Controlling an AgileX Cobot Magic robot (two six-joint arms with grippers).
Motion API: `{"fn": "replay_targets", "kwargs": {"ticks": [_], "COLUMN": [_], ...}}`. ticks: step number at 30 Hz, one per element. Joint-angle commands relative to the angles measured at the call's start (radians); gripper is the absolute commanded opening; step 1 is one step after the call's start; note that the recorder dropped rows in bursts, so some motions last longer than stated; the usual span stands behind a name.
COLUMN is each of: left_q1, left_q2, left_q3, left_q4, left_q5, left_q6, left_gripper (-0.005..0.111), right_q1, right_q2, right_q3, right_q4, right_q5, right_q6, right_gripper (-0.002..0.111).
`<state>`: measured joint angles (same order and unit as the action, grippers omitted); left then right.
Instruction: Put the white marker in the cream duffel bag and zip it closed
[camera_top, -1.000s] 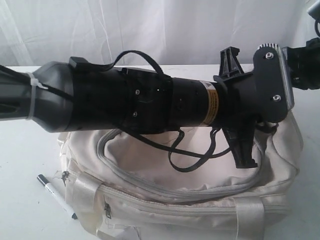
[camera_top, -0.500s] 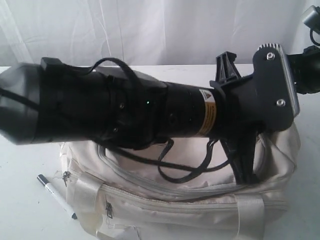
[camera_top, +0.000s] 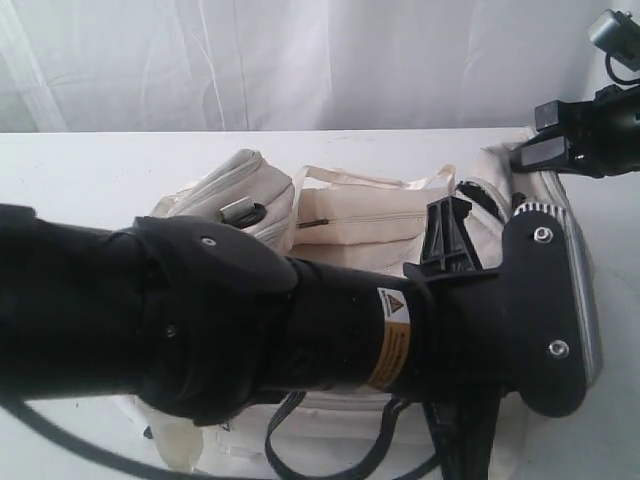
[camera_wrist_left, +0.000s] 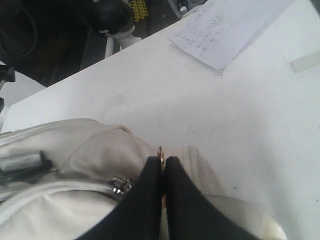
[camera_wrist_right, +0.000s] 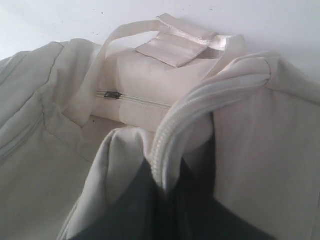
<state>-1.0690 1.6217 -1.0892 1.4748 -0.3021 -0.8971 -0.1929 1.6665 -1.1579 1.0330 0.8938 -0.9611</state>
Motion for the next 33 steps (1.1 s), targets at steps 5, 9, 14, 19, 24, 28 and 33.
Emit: {"fn": "replay_targets", "kwargs": {"ticks": [5, 9, 14, 19, 24, 28, 33], "left_q1": [-0.02, -0.02, -0.02, -0.02, -0.02, -0.02, -0.02], "left_q2": [-0.085, -0.114, -0.165, -0.231, -0.286, -0.295, -0.295], "left_q3": [0.096, 0.146, 0.213, 0.269, 0.321, 0.33, 0.33], "left_q4": [0.014, 0.014, 0.014, 0.014, 0.014, 0.01, 0.007], "left_q5": [-0.035, -0.019, 0.016, 0.101, 0.142, 0.149, 0.149], "left_q6": [-0.07, -0.076, -0.106, -0.128, -0.128, -0.128, -0.128], "left_gripper": [0.0, 0.0, 0.0, 0.0, 0.0, 0.0, 0.0], "right_q1": [-0.007, -0.007, -0.007, -0.007, -0.007, -0.007, -0.007], "right_q2": [0.045, 0.068, 0.077, 0.085, 0.085, 0.085, 0.076], "right_q3": [-0.06, -0.079, -0.09, -0.09, -0.09, -0.09, -0.09], "right_q4": [-0.012, -0.038, -0.073, -0.075, -0.074, -0.074, -0.074], "right_q5": [-0.055, -0.055, -0.083, -0.083, -0.069, -0.031, -0.02], "right_q6": [0.04, 0.055, 0.08, 0.08, 0.088, 0.088, 0.086], "right_gripper": [0.0, 0.0, 0.0, 0.0, 0.0, 0.001, 0.033]}}
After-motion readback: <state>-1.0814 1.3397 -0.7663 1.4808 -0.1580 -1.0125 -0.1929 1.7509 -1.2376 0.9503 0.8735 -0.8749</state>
